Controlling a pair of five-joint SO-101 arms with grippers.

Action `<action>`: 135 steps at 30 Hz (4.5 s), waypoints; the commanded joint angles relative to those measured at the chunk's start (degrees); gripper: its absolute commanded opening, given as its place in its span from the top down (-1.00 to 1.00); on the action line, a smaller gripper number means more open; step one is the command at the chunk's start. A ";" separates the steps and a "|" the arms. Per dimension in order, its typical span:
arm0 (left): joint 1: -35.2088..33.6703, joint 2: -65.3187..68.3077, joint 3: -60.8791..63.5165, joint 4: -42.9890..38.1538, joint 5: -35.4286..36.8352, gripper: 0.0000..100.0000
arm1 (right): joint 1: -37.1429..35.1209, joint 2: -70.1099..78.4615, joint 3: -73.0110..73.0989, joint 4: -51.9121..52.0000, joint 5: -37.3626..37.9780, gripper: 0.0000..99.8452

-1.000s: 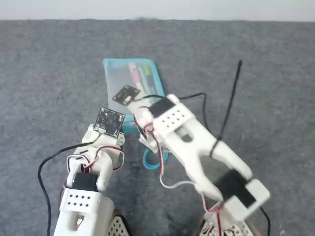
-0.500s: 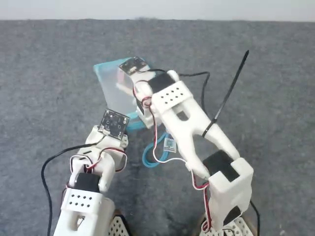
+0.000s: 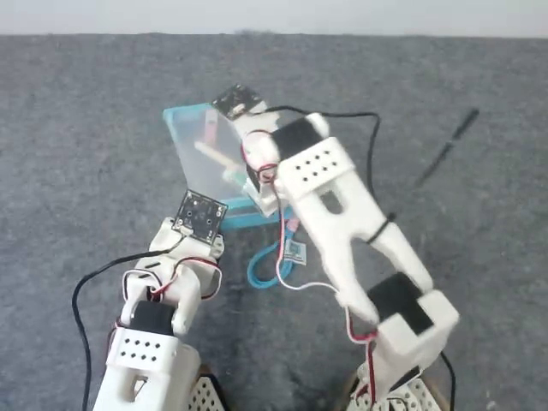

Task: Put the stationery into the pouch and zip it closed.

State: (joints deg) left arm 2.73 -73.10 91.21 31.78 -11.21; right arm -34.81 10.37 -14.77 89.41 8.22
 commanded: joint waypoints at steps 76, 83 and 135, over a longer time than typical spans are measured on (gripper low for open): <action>-7.56 -0.97 -12.09 -0.79 21.36 0.97 | 5.76 7.43 25.41 -58.51 -11.43 0.99; -8.00 -0.97 -11.91 -0.62 21.36 0.97 | 8.57 -1.80 25.58 -42.33 -11.08 0.99; 6.42 -0.53 -7.96 -0.53 8.62 0.97 | -10.77 -68.70 56.62 -19.21 14.51 0.64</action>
State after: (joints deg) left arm 8.18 -73.10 83.74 32.40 -2.51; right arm -43.96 -56.09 46.24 69.98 21.67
